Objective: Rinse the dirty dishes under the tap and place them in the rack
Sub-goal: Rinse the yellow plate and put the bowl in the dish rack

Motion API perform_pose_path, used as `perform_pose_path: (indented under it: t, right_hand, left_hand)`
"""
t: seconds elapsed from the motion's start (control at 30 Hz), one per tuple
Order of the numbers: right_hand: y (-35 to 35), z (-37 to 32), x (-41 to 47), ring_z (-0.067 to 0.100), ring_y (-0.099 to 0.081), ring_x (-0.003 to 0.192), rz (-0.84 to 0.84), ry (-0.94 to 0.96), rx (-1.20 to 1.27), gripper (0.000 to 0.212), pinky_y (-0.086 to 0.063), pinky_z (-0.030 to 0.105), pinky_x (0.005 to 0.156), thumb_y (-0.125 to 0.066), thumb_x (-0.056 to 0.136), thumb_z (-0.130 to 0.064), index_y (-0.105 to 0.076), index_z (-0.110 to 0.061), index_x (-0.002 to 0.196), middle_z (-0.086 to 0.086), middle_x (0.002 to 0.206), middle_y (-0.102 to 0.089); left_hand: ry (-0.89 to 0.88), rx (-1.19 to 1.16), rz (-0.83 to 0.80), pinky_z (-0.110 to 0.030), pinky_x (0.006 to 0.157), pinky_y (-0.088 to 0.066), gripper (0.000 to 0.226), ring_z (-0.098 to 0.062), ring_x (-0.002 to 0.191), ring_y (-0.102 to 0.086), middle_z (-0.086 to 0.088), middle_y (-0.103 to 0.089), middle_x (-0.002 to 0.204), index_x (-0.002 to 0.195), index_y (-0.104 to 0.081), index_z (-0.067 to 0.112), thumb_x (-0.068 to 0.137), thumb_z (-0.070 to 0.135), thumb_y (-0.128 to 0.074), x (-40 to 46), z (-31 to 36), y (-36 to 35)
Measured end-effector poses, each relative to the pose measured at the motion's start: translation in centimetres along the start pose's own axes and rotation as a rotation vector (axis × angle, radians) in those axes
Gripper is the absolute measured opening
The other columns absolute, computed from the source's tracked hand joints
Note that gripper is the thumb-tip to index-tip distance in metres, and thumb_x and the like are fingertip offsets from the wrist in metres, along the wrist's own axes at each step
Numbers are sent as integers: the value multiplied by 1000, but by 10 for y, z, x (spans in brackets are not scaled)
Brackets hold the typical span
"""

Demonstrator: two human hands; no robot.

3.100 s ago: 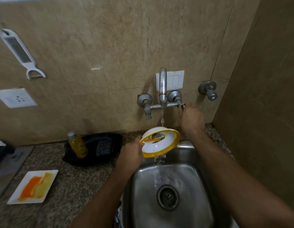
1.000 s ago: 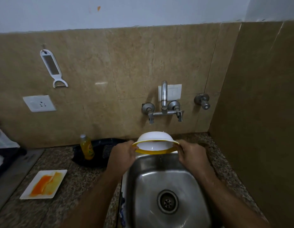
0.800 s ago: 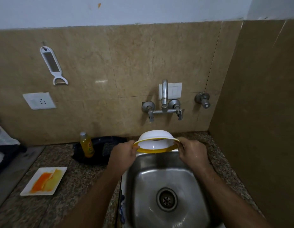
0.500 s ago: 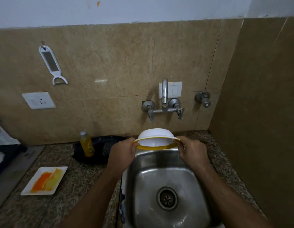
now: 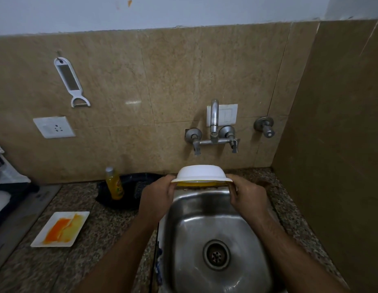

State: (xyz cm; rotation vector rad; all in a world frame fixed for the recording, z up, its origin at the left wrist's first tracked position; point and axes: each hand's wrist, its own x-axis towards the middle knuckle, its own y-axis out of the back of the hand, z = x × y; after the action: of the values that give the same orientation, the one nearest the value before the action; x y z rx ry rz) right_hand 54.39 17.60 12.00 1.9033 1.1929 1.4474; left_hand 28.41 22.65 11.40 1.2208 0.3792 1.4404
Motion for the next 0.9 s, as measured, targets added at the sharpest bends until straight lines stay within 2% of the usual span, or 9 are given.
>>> perform_pose_path:
  t: [0.1,0.17,0.23,0.3,0.4,0.53,0.67,0.73,0.9]
  right_hand:
    - [-7,-1,-6,16,-68,62,-83,-14,-38,12,-37,16,57,-71,84,-20,-73,-25,94,-3,72,-72]
    - [-5,-6,-5,13,-62,50,-34,-8,-48,13,-30,13,51,-79,78,-15,-73,-24,86,-4,62,-68]
    - [-3,-9,-8,13,-57,42,-46,-15,-58,15,-11,8,45,-85,74,-18,-71,-23,78,-4,54,-63]
    - [-2,-11,-9,12,-56,40,7,2,-104,18,-1,4,52,-87,70,-20,-71,-23,76,-3,50,-61]
    - [0,-12,-10,14,-60,44,-4,9,-81,23,-16,10,46,-88,68,-17,-75,-24,85,-3,56,-66]
    - [-6,-14,-11,15,-62,49,19,40,-12,26,-28,13,53,-84,70,-13,-75,-26,91,-4,63,-69]
    - [-20,-23,-13,18,-64,50,33,10,28,27,-31,16,54,-84,71,-14,-76,-26,94,-3,62,-69]
    - [-31,-28,-13,23,-66,56,22,7,36,23,-40,22,51,-79,77,-18,-75,-28,97,-1,66,-70]
    - [-57,-69,-12,28,-67,56,-31,77,88,15,-47,30,48,-72,84,-25,-75,-29,98,0,67,-71]
  left_hand:
    - [12,-29,-134,-30,57,-37,44,-26,74,-66,-4,-69,76,88,-64,17,92,53,-39,-5,-6,-6]
    - [40,9,-115,-33,58,-39,31,-31,74,-66,-8,-69,75,87,-62,15,96,42,-49,-4,-5,-7]
    - [53,43,-120,-33,56,-36,25,-32,74,-65,-8,-68,74,84,-58,16,97,36,-54,-5,-8,-10]
    - [59,83,-132,-33,55,-35,25,-29,73,-65,-6,-67,73,84,-57,17,98,37,-52,-7,-6,-7]
    - [29,89,-62,-36,62,-47,26,-28,75,-66,-5,-70,77,93,-63,18,98,40,-48,-7,-8,-2]
    - [-29,61,-81,-33,60,-45,54,-31,74,-67,-7,-71,77,92,-66,15,90,54,-28,-16,-16,-2]
    - [-4,116,-17,-31,55,-44,41,-34,67,-67,-10,-70,72,89,-67,14,92,44,-39,-26,-26,2]
    - [17,144,-46,-32,55,-42,33,-34,68,-66,-10,-69,73,91,-67,14,94,39,-44,-35,-32,8]
    - [131,178,-49,-36,61,-47,37,-28,75,-66,-6,-71,82,105,-66,19,99,43,-38,-57,-70,36]
